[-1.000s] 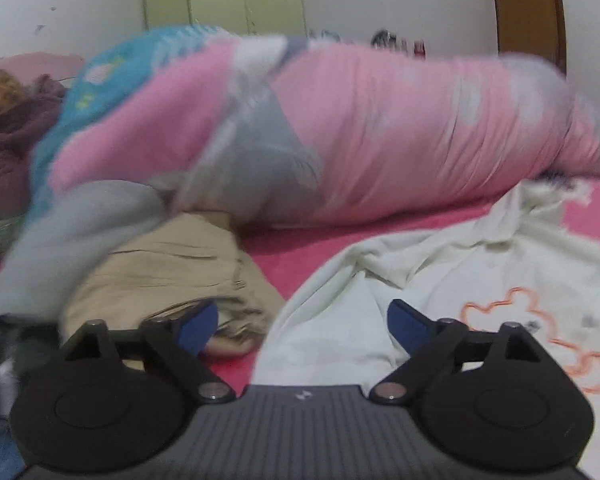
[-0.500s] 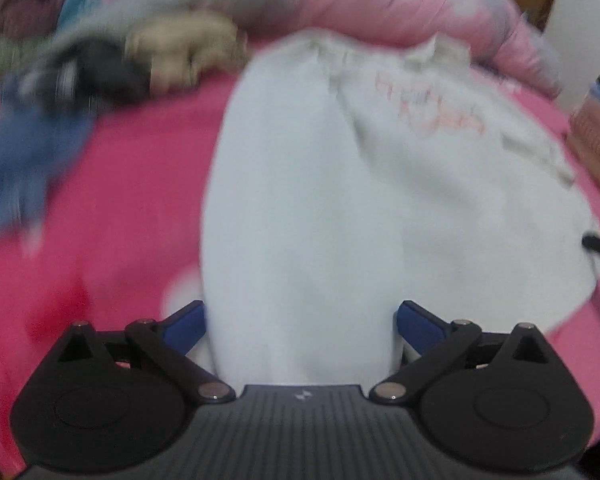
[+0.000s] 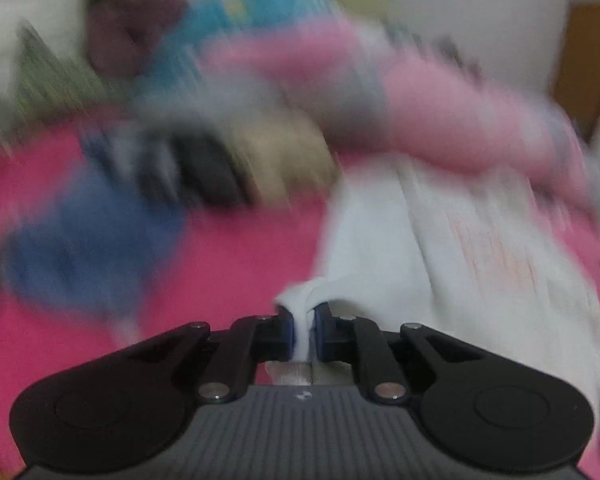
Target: Fold clothes
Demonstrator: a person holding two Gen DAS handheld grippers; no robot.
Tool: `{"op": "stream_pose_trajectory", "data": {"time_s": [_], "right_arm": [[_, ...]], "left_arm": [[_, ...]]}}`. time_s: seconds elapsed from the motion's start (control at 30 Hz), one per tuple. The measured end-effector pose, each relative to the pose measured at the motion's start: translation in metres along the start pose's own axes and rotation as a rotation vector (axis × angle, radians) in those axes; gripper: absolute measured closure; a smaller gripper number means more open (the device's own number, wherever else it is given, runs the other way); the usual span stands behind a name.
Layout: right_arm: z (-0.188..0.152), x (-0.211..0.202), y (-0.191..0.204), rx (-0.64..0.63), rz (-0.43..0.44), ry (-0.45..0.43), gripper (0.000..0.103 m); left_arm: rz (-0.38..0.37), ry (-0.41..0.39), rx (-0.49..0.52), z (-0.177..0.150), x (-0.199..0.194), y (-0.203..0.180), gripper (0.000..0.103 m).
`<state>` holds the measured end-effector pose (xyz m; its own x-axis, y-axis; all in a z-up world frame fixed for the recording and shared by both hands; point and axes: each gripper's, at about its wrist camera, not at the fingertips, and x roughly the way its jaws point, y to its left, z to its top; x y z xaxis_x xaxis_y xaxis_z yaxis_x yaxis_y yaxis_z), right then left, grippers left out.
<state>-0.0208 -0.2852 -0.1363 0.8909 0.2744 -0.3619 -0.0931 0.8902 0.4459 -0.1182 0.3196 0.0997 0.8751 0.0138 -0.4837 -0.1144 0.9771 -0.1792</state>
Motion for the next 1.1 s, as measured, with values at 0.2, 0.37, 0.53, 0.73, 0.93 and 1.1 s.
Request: {"op": "stream_pose_trajectory", "data": {"time_s": [0.2, 0.37, 0.53, 0.73, 0.93, 1.1], "right_arm": [[-0.001, 0.0, -0.001, 0.0, 0.0, -0.001, 0.045], [-0.001, -0.001, -0.004, 0.018, 0.012, 0.001, 0.045], [-0.001, -0.001, -0.008, 0.047, 0.029, -0.003, 0.045], [0.004, -0.011, -0.007, 0.059, 0.014, 0.006, 0.045], [0.014, -0.029, -0.007, 0.088, -0.008, 0.019, 0.036], [0.039, -0.038, -0.02, 0.093, -0.148, 0.0, 0.024]], "left_arm": [[0.276, -0.168, -0.121, 0.057, -0.019, 0.082, 0.006], [0.165, 0.011, -0.133, -0.027, -0.075, 0.109, 0.009], [-0.162, 0.16, -0.133, -0.118, -0.166, 0.094, 0.01], [-0.402, 0.267, -0.002, -0.207, -0.293, 0.072, 0.036], [-0.361, 0.326, -0.005, -0.236, -0.265, 0.041, 0.036], [-0.362, 0.285, -0.02, -0.218, -0.181, -0.001, 0.05]]}}
